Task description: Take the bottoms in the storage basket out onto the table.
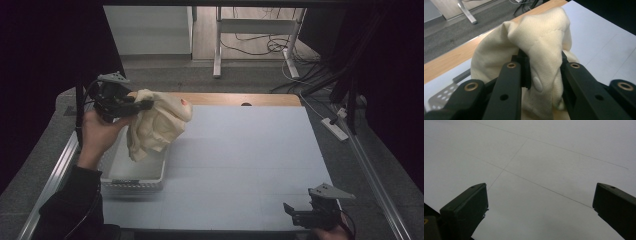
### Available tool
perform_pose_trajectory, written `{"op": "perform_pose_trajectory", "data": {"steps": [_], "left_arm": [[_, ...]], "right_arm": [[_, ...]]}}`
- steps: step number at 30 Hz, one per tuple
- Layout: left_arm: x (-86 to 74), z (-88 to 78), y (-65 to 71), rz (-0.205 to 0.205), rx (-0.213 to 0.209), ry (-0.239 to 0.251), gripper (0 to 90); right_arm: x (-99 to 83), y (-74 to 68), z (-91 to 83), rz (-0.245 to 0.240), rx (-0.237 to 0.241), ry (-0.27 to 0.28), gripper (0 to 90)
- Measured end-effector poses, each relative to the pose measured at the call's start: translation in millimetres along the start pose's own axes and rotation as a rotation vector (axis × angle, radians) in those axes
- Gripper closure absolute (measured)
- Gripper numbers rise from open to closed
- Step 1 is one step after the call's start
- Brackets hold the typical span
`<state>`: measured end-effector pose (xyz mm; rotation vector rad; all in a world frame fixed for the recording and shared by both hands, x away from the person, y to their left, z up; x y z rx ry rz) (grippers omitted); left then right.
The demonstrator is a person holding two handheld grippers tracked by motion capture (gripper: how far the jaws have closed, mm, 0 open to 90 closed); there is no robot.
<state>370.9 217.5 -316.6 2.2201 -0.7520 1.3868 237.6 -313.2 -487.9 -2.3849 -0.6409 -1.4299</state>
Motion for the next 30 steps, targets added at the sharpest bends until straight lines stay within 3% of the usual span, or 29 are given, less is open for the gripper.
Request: {"op": "perform_pose_trajectory", "data": {"steps": [13, 30], "left_arm": [[14.6, 34.0, 29.7, 0.046, -0.097, -0.025, 75.3], [26.6, 76.9, 67.3, 0.104, -0.176, -0.06, 75.4]], "right_arm": [[0.0, 0.6, -0.4, 0.005, 0.001, 0.004, 0.5], [0.0, 0.9, -0.9, 0.007, 0.007, 0.007, 0.5]]}}
Point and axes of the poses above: each handheld gripper's, and its own axes: z roughly forward along the jaws, x roughly out of its top, y roughly to its right, the point moved 2 cm from there along z, roughly forward along the jaws, and after that the axes turned 14 degrees about y, right-handed, at the moved point
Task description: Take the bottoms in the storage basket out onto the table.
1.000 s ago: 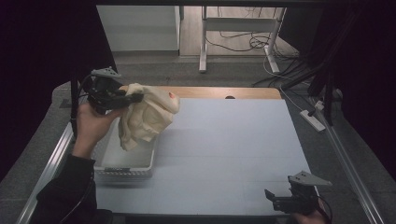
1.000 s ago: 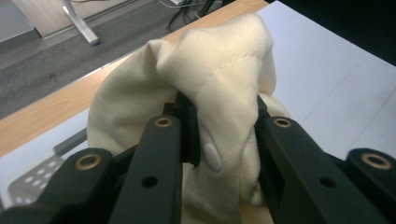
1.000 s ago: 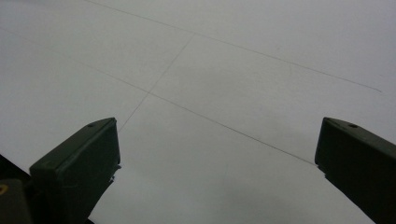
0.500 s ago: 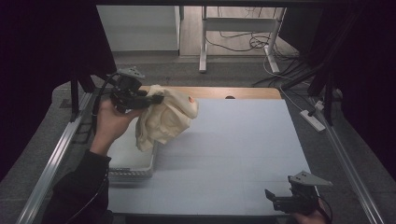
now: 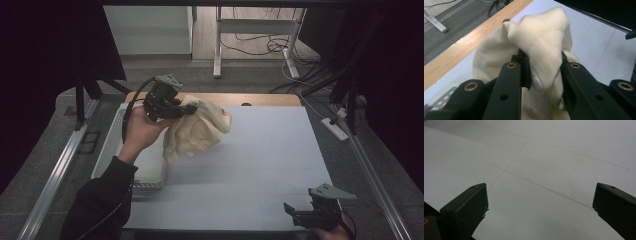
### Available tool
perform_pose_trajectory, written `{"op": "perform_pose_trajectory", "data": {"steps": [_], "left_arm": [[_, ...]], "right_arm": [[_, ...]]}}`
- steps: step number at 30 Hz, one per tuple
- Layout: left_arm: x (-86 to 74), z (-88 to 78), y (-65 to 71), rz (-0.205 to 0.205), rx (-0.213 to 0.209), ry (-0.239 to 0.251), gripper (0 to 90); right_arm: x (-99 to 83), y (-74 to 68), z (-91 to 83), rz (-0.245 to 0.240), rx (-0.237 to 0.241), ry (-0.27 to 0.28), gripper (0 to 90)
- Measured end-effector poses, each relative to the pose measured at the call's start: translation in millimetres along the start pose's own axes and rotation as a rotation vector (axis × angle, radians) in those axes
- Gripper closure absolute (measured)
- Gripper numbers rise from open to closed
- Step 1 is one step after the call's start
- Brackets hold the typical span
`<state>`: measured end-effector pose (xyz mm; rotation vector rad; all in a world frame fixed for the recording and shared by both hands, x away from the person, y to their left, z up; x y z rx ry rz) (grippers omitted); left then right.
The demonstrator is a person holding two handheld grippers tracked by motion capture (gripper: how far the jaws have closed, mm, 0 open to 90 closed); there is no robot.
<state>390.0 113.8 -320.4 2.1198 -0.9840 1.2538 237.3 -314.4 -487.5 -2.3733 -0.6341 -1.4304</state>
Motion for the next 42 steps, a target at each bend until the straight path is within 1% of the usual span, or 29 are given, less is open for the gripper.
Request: {"op": "perform_pose_trajectory", "data": {"steps": [3, 4, 5, 13, 15, 16, 17, 18, 19, 24, 29, 33, 37, 42], "left_arm": [[1.1, 9.1, 3.7, 0.006, -0.009, -0.009, 75.4], [1.1, 15.3, 5.7, 0.009, -0.016, -0.016, 75.3], [1.1, 15.3, 5.7, 0.009, -0.016, -0.016, 75.3], [-1.5, 41.2, 11.8, 0.026, -0.04, -0.053, 75.3], [-3.3, 48.6, 14.1, 0.019, -0.041, -0.052, 75.3], [-4.4, 52.3, 14.8, 0.024, -0.044, -0.056, 75.3], [-5.4, 56.0, 15.7, 0.024, -0.047, -0.065, 75.3], [-7.8, 63.4, 17.8, 0.026, -0.049, -0.076, 75.2], [-7.8, 63.4, 17.8, 0.026, -0.049, -0.076, 75.3], [-13.1, 79.0, 20.9, 0.031, -0.066, -0.106, 75.2], [-18.4, 92.7, 23.5, 0.033, -0.069, -0.12, 75.1], [-20.9, 97.8, 23.2, 0.031, -0.072, -0.124, 75.1], [-24.7, 104.7, 22.9, 0.016, -0.074, -0.118, 75.1], [-27.8, 109.2, 22.1, 0.016, -0.077, -0.121, 75.1]], "right_arm": [[0.0, 0.0, -0.2, 0.0, 0.001, 0.001, 0.5], [0.0, -0.1, -0.3, -0.001, 0.001, 0.002, 0.5], [0.0, -0.1, -0.3, -0.001, 0.001, 0.002, 0.5], [0.0, 0.3, -0.5, 0.003, 0.005, 0.005, 0.5], [-0.1, 0.5, -0.6, 0.002, 0.007, 0.005, 0.5], [-0.1, 0.5, -0.6, 0.002, 0.007, 0.005, 0.5], [-0.1, 0.4, -0.7, 0.002, 0.007, 0.006, 0.5], [-0.1, 0.4, -0.7, 0.001, 0.008, 0.005, 0.5], [-0.1, 0.4, -0.7, 0.001, 0.008, 0.005, 0.5], [-0.2, 0.4, -0.7, 0.002, 0.009, 0.007, 0.5], [-0.1, 0.5, -0.9, 0.002, 0.01, 0.006, 0.5], [-0.2, 0.5, -0.9, 0.002, 0.012, 0.006, 0.5], [-0.2, 0.4, -0.9, 0.002, 0.013, 0.008, 0.5], [-0.2, 0.4, -0.9, 0.002, 0.014, 0.008, 0.5]]}}
Point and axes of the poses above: each handheld gripper's, and its own axes: z roughly forward along the jaws, x roughly out of its top, y roughly to its right, the point moved 2 cm from there along z, roughly forward along the jaws, and after that the axes turned 14 degrees about y, right-handed, at the moved point
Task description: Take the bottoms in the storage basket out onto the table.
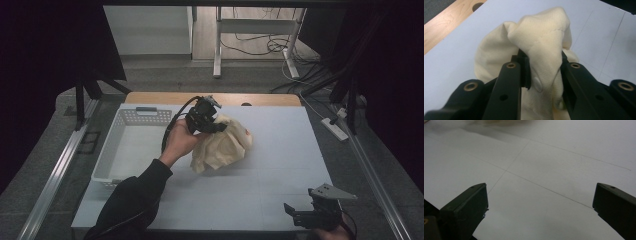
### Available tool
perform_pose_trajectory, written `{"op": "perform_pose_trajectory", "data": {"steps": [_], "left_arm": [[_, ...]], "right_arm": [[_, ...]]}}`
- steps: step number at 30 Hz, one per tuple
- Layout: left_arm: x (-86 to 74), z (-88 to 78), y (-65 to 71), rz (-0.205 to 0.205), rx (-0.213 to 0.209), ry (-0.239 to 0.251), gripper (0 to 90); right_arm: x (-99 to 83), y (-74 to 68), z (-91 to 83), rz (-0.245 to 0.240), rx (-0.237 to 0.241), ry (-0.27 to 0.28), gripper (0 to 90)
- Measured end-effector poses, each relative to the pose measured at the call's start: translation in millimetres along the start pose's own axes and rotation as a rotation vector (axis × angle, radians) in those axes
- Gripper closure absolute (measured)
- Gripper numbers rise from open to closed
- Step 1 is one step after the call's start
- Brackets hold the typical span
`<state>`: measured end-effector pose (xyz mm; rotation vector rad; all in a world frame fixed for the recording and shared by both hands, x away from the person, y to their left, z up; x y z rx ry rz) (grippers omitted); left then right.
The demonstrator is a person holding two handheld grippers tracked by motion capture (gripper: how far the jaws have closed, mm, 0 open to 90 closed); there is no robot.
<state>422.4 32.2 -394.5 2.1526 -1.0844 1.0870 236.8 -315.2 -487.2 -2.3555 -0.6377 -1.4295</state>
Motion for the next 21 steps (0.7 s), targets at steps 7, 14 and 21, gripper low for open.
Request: {"op": "perform_pose_trajectory", "data": {"steps": [7, 14, 21], "left_arm": [[-2.8, 6.4, -0.7, -0.016, -0.008, 0.018, 75.1], [-3.7, 9.7, -1.0, -0.02, -0.006, 0.036, 75.1], [-7.0, 14.3, -2.6, -0.026, -0.016, 0.037, 74.9]], "right_arm": [[0.0, 0.0, -0.2, -0.001, 0.001, -0.001, 0.5], [0.0, -0.2, -0.2, 0.0, 0.002, 0.0, 0.5], [0.0, -0.3, -0.1, 0.0, 0.002, 0.0, 0.5]]}}
Point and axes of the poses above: each handheld gripper's, and its own axes: z roughly forward along the jaws, x roughly out of its top, y roughly to its right, the point moved 2 cm from there along z, roughly forward along the jaws, and after that the axes turned 14 degrees about y, right-handed, at the moved point
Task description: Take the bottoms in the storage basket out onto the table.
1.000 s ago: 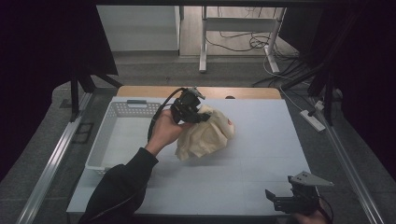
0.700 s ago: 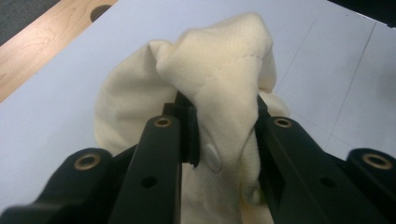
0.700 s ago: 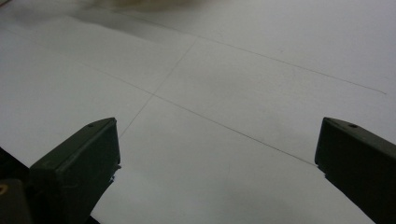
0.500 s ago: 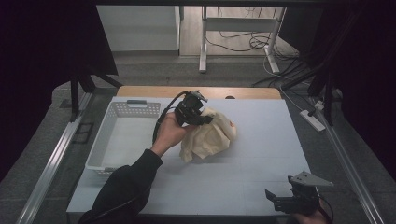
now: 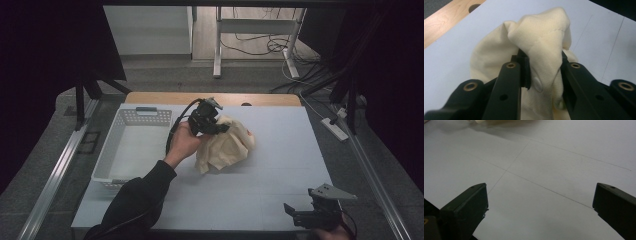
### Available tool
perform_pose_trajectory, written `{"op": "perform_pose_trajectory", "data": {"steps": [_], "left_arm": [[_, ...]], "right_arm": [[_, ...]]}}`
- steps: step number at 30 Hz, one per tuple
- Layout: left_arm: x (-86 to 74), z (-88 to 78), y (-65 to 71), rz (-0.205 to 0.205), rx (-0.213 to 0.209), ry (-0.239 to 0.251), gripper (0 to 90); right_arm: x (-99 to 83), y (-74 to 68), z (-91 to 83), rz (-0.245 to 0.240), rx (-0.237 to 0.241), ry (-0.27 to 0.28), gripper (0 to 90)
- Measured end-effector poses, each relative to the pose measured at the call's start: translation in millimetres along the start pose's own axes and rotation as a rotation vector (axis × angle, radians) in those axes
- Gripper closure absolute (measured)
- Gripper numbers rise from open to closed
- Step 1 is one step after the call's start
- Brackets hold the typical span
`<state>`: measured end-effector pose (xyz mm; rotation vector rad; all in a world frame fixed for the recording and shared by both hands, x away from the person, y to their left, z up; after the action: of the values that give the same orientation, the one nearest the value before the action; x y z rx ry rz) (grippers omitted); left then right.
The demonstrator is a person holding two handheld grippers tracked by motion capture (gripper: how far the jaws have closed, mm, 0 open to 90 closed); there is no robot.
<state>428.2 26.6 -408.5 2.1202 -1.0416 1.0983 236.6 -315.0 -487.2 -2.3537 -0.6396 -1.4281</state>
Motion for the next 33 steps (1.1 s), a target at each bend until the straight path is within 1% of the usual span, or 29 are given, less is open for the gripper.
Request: {"op": "perform_pose_trajectory", "data": {"steps": [9, 13, 15, 18, 33], "left_arm": [[-5.6, 7.5, -2.0, -0.002, -0.004, -0.009, 74.3], [-8.7, 10.3, -3.4, -0.005, -0.004, -0.01, 74.0], [-10.4, 12.0, -3.8, -0.016, -0.004, -0.004, 73.9], [-11.5, 12.9, -4.6, -0.015, -0.006, -0.006, 73.7], [-25.3, 27.3, -8.5, -0.032, -0.026, -0.018, 72.2]], "right_arm": [[0.0, 0.1, 0.0, 0.0, 0.002, 0.0, 0.5], [0.0, 0.0, 0.0, 0.0, 0.002, 0.0, 0.5], [0.0, 0.0, 0.0, -0.001, 0.002, -0.001, 0.5], [0.0, 0.0, 0.0, 0.0, 0.002, 0.0, 0.5], [0.0, -0.1, -0.1, -0.002, 0.004, -0.001, 0.5]]}}
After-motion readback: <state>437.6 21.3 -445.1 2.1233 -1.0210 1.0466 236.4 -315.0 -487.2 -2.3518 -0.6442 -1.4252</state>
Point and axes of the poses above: each handheld gripper's, and its own axes: z roughly forward along the jaws, x roughly out of its top, y roughly to its right, the point moved 2 cm from there along z, roughly forward along the jaws, and after that the axes turned 14 degrees about y, right-handed, at the moved point
